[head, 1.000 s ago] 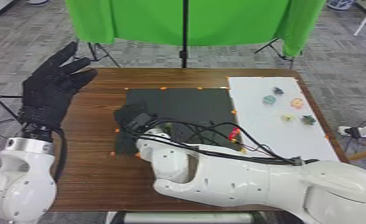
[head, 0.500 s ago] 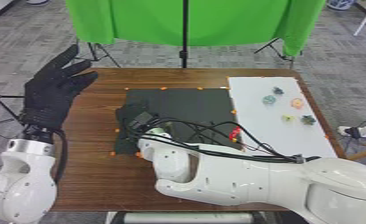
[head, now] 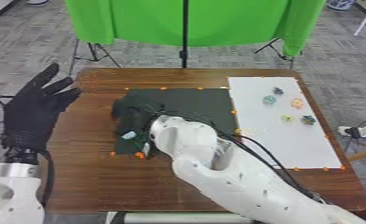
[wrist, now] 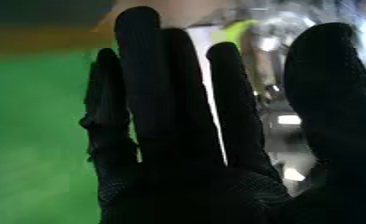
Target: Arrange flowers
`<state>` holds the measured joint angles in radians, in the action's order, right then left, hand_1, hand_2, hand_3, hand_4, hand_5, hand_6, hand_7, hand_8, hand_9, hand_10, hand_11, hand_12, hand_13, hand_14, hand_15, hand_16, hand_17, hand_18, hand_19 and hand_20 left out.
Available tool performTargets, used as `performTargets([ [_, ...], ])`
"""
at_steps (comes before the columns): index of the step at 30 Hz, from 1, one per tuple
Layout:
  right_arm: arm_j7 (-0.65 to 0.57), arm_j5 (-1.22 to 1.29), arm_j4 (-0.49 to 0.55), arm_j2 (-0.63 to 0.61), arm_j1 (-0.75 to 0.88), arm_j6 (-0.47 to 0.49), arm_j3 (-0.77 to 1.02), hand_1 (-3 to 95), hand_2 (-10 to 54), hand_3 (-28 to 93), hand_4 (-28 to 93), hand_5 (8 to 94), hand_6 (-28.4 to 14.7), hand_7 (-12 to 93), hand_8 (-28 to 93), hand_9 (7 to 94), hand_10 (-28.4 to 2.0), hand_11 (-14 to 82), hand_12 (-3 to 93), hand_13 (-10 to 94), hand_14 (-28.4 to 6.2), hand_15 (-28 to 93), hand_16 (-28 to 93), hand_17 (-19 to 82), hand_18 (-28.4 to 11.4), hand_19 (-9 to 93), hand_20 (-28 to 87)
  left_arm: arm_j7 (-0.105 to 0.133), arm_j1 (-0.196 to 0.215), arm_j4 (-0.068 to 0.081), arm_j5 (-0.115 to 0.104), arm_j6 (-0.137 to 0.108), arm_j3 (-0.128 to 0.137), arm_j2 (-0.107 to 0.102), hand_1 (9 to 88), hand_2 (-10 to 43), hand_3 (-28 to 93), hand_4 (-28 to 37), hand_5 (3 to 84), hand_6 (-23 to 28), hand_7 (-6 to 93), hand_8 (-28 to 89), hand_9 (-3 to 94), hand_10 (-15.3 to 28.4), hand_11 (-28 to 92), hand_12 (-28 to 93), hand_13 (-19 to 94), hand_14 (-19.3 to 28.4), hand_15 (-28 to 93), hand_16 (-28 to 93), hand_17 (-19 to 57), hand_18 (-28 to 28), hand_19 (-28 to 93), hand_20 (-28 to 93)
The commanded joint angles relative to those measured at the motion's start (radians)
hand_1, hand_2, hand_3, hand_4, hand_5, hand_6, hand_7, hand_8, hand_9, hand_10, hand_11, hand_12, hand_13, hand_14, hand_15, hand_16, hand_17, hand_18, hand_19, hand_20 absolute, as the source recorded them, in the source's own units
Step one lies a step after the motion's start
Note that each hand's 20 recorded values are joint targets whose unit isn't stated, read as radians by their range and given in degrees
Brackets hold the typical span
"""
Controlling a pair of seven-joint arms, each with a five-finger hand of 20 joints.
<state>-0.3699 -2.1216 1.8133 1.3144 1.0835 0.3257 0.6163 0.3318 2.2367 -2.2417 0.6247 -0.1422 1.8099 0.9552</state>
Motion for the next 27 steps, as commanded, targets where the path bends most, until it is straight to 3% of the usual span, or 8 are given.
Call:
performTargets([
  [1, 0.001, 0.294, 0.065, -0.154, 0.136, 0.037, 0.344, 35.3, -9.5, 79, -28, 50.3, 1.5, 16, -13, 55.0, -17.1, 16.3, 13.2, 55, -15.5, 48, 10, 24, -25.5, 74, 32, 0.021, 0.075, -0.006, -0.02, -0.036, -0.022, 0.017, 24.2, 5.7, 79, -24.2, 35.5, 7.8, 12.9, -10, 34.5, 19.0, 22, 11, 27, 27.5, 51, -7, -6.5, 28.4, 54, 18],
  [8, -0.104, 0.317, 0.099, -0.344, 0.128, -0.206, 0.353, 34.7, -9.5, 79, -28, 50.4, 1.5, 16, -13, 55.3, -17.4, 16.6, 13.4, 55, -15.6, 50, 11, 23, -26.0, 75, 32, 0.025, 0.076, -0.005, -0.02, -0.042, -0.051, 0.016, 24.0, 5.8, 79, -24.1, 35.5, 7.8, 12.9, -10, 34.4, 19.0, 22, 11, 27, 27.4, 51, -7, -6.5, 28.4, 54, 18],
  [12, -0.135, 0.28, 0.117, -0.46, 0.18, -0.296, 0.385, 34.7, -9.5, 79, -28, 50.8, 1.5, 16, -13, 55.4, -17.5, 16.6, 13.4, 55, -15.0, 51, 10, 23, -25.9, 76, 33, 0.036, 0.087, -0.009, -0.023, -0.049, -0.057, 0.017, 24.1, 5.8, 79, -24.1, 35.5, 7.8, 12.9, -10, 34.5, 19.1, 22, 11, 27, 27.4, 51, -7, -6.5, 28.4, 54, 18],
  [18, -0.18, 0.286, 0.157, -0.574, 0.317, -0.335, 0.504, 34.6, -9.5, 79, -28, 51.2, 1.5, 16, -13, 55.1, -17.8, 16.4, 13.4, 56, -14.5, 53, 10, 24, -25.9, 77, 34, 0.033, 0.095, -0.012, -0.016, -0.049, -0.053, 0.035, 23.9, 5.7, 80, -24.0, 35.5, 7.7, 13.0, -10, 34.5, 19.0, 22, 11, 27, 27.5, 51, -7, -6.5, 28.4, 54, 18],
  [27, -0.287, 0.226, 0.144, -0.699, 0.435, -0.376, 0.593, 35.1, -9.5, 79, -28, 53.2, 2.0, 17, -14, 55.5, -17.8, 16.5, 13.5, 57, -13.7, 56, 10, 24, -26.0, 78, 35, 0.042, 0.106, -0.015, -0.02, -0.053, -0.051, 0.031, 24.1, 5.8, 79, -24.2, 35.4, 7.7, 13.1, -10, 34.5, 19.1, 22, 11, 27, 27.5, 51, -7, -6.5, 28.4, 54, 18],
])
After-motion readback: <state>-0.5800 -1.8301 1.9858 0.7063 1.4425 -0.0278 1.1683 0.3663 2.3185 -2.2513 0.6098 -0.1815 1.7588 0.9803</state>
